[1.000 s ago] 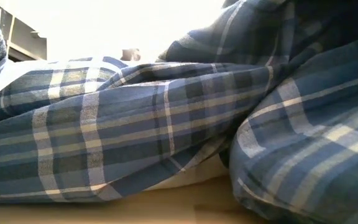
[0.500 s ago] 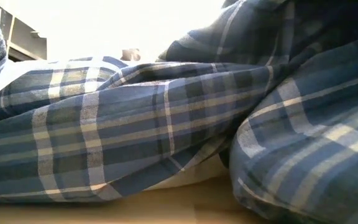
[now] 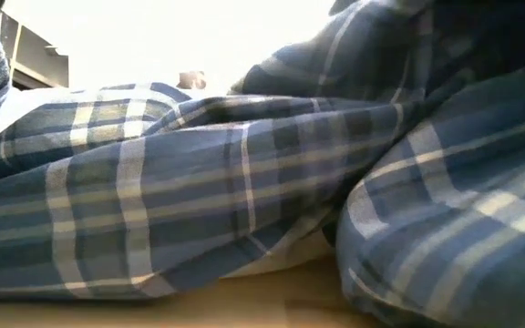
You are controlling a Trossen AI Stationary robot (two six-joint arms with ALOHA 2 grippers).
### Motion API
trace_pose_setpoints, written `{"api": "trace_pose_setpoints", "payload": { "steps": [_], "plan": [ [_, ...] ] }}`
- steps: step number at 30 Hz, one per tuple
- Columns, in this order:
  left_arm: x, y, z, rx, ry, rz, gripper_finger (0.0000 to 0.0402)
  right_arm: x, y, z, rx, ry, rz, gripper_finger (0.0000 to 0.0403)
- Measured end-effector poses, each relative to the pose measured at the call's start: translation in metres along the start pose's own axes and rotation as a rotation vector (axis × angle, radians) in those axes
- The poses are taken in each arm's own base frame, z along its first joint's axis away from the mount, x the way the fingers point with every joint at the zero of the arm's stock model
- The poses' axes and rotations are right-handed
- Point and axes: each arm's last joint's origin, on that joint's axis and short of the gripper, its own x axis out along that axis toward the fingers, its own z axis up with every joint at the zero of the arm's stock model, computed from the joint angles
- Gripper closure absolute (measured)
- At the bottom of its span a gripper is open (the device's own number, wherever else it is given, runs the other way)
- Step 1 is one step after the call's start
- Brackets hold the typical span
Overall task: Sort clothes
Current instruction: Put the blue patterned long sleeve into the white bin
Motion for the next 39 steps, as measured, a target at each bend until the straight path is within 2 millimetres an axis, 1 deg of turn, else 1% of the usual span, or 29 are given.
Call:
{"api": "trace_pose_setpoints", "payload": {
  "steps": [5, 7, 8, 9, 10, 12, 13, 14, 15, 17, 18, 20, 21, 23, 24, 26, 28, 31, 34, 35, 37, 39],
  "plan": [
    [0.023, -0.005, -0.032, 0.008, 0.135, 0.049, 0.0119, 0.0, 0.0, 0.0, 0.0, 0.001, 0.0, 0.0402],
    [0.031, -0.007, -0.043, 0.023, 0.169, 0.05, 0.0137, 0.0, 0.0, 0.0, 0.0, 0.0, 0.0, 0.0402],
    [0.032, -0.007, -0.045, 0.029, 0.18, 0.044, 0.0158, 0.0, 0.0, 0.0, 0.0, 0.0, 0.0, 0.0402],
    [0.032, -0.007, -0.046, 0.028, 0.194, 0.031, 0.019, 0.0, 0.0, 0.0, 0.0, 0.0, 0.0, 0.0402],
    [0.031, -0.008, -0.045, 0.014, 0.197, 0.009, 0.0231, 0.0, 0.0, 0.0, 0.0, 0.0, 0.0, 0.0402],
    [0.02, -0.006, -0.034, -0.013, 0.182, -0.059, 0.0333, 0.0, 0.0, 0.0, 0.0, 0.001, 0.0, 0.0402],
    [0.013, -0.005, -0.024, -0.027, 0.145, -0.095, 0.0366, 0.0, 0.0, 0.0, 0.0, 0.0, 0.0, 0.0402],
    [0.004, -0.003, -0.011, -0.034, 0.081, -0.117, 0.0378, 0.0, 0.0, 0.0, 0.0, 0.0, 0.0, 0.0402],
    [-0.008, -0.002, 0.006, -0.025, -0.002, -0.125, 0.038, 0.0, 0.0, 0.0, 0.0, 0.0, 0.0, 0.0402],
    [-0.046, 0.008, 0.044, 0.016, -0.176, -0.09, 0.0389, 0.0, 0.0, 0.0, 0.0, 0.0, 0.0, 0.0402],
    [-0.071, 0.016, 0.066, 0.048, -0.274, -0.065, 0.0393, 0.0, 0.0, 0.0, 0.0, 0.0, 0.0, 0.0402],
    [-0.136, 0.04, 0.108, 0.1, -0.479, 0.01, 0.0395, 0.0, 0.0, 0.0, 0.0, 0.0, 0.0, 0.0402],
    [-0.175, 0.054, 0.126, 0.13, -0.577, 0.064, 0.0395, 0.0, 0.0, 0.0, 0.0, 0.0, 0.0, 0.0402],
    [-0.25, 0.08, 0.151, 0.165, -0.75, 0.207, 0.0396, 0.0, 0.0, 0.0, 0.0, 0.0, 0.0, 0.0402],
    [-0.282, 0.092, 0.157, 0.186, -0.801, 0.283, 0.0397, 0.0, 0.0, 0.0, 0.0, 0.0, 0.0, 0.0402],
    [-0.337, 0.112, 0.159, 0.213, -0.84, 0.424, 0.0398, 0.0, 0.0, 0.0, 0.0, 0.0, 0.0, 0.0402],
    [-0.38, 0.13, 0.155, 0.232, -0.827, 0.552, 0.0398, 0.0, 0.0, 0.0, 0.0, 0.0, 0.0, 0.0402],
    [-0.428, 0.155, 0.141, 0.203, -0.777, 0.684, 0.0399, 0.0, 0.0, 0.0, 0.0, 0.0, 0.0, 0.0402],
    [-0.475, 0.181, 0.122, 0.126, -0.775, 0.743, 0.04, 0.0, 0.0, 0.0, 0.0, 0.001, 0.0, 0.0402],
    [-0.485, 0.189, 0.116, 0.108, -0.768, 0.759, 0.04, 0.0, 0.0, 0.0, 0.0, 0.001, 0.0, 0.0402],
    [-0.496, 0.203, 0.105, 0.081, -0.752, 0.816, 0.04, 0.0, 0.0, 0.0, 0.0, 0.0, 0.0, 0.0402],
    [-0.497, 0.218, 0.101, 0.057, -0.765, 0.884, 0.0401, 0.0, 0.0, 0.0, 0.0, 0.0, 0.0, 0.0402]
  ]
}}
